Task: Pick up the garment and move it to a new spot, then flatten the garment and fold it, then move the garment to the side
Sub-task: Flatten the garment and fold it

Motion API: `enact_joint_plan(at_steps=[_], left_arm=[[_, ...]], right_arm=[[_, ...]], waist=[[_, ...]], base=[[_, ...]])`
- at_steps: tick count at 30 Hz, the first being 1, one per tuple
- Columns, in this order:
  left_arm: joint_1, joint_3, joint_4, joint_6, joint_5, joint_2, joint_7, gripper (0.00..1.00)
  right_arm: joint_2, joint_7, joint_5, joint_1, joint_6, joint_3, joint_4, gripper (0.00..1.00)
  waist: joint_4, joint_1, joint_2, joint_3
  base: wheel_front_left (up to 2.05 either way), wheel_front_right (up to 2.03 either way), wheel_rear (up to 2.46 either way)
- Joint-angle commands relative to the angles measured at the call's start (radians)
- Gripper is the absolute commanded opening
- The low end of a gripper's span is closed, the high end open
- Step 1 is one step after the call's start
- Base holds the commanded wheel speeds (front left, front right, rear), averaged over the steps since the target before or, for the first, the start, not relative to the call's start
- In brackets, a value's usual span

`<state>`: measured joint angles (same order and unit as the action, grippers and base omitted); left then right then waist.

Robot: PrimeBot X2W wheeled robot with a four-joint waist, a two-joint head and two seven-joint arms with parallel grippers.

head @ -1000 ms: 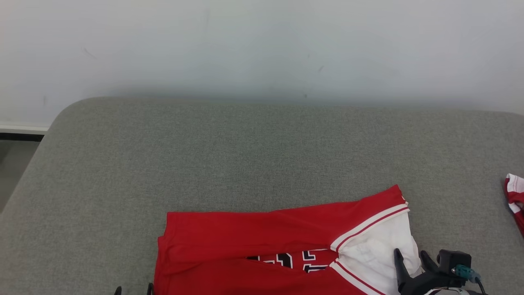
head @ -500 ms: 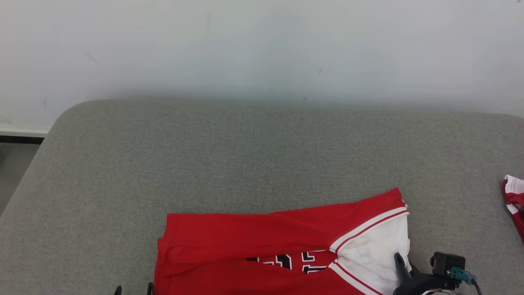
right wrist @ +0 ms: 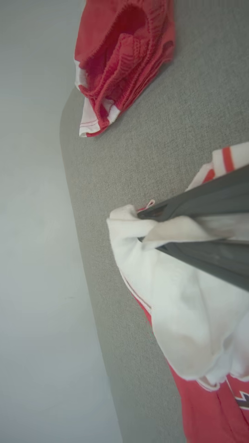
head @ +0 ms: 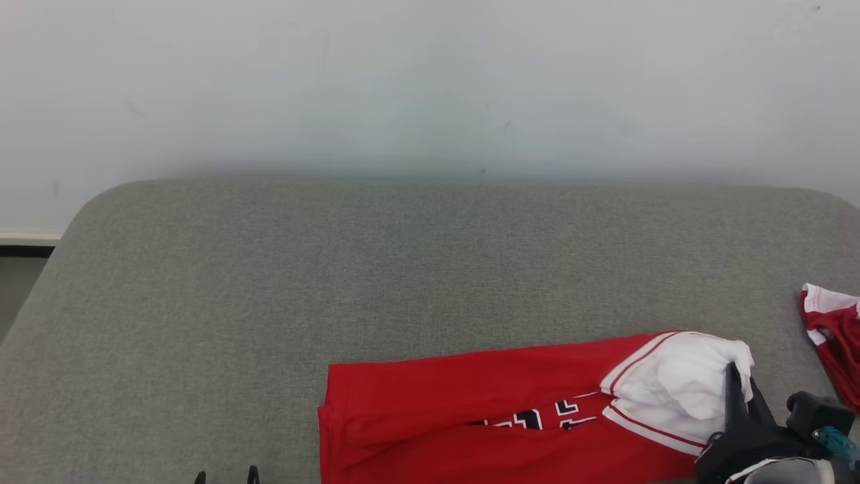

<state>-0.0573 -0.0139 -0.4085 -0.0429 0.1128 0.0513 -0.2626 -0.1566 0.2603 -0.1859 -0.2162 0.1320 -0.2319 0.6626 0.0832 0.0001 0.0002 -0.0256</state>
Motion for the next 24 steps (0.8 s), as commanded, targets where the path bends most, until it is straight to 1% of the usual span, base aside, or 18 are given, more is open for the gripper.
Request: enact_joint_plan(at_steps=[1, 2, 5, 8, 11, 18, 24], left_arm=[[-0.001, 0.0, -0.004, 0.003, 0.005, -0.001, -0.003, 1.0], [-0.001, 0.005, -0.004, 0.004, 0.008, -0.001, -0.003, 1.0], [-0.005, 0.012, -0.008, 0.005, 0.014, -0.001, -0.003, 1.0], [-0.008, 0.018, -0.014, 0.004, 0.018, -0.001, -0.003, 1.0], [-0.006, 0.026, -0.019, 0.003, 0.02, -0.001, -0.003, 1.0], [0.006, 0.048, -0.03, -0.006, 0.009, -0.001, -0.003, 1.0], [0.001, 0.061, -0.038, -0.008, -0.001, -0.001, -0.003, 1.0]], right_arm=[[0.011, 0.006, 0.005, 0.006, -0.003, 0.0, -0.017, 0.0], [0.021, 0.006, 0.011, 0.018, -0.003, 0.002, -0.043, 0.0], [0.047, 0.006, 0.017, 0.048, -0.003, 0.051, -0.112, 0.0], [0.061, 0.005, 0.003, 0.066, -0.003, 0.154, -0.159, 0.0], [0.067, 0.005, -0.027, 0.075, -0.003, 0.267, -0.176, 0.0], [0.074, 0.005, -0.116, 0.036, -0.003, 0.542, -0.128, 0.0], [0.079, -0.006, -0.184, -0.028, -0.003, 0.724, -0.064, 0.0]], waist=[[-0.008, -0.0001, -0.0002, -0.005], [-0.011, -0.0001, -0.0002, -0.007], [-0.023, -0.0001, -0.0002, -0.01], [-0.029, -0.0001, -0.0002, -0.012], [-0.025, -0.0001, -0.0002, -0.014], [0.027, -0.0001, -0.0002, -0.016], [0.095, -0.0001, -0.0002, -0.018]], base=[[0.0, 0.0, 0.0], [0.0, 0.0, 0.0], [0.0, 0.0, 0.0], [0.0, 0.0, 0.0], [0.0, 0.0, 0.0], [0.0, 0.0, 0.0], [0.0, 0.0, 0.0]])
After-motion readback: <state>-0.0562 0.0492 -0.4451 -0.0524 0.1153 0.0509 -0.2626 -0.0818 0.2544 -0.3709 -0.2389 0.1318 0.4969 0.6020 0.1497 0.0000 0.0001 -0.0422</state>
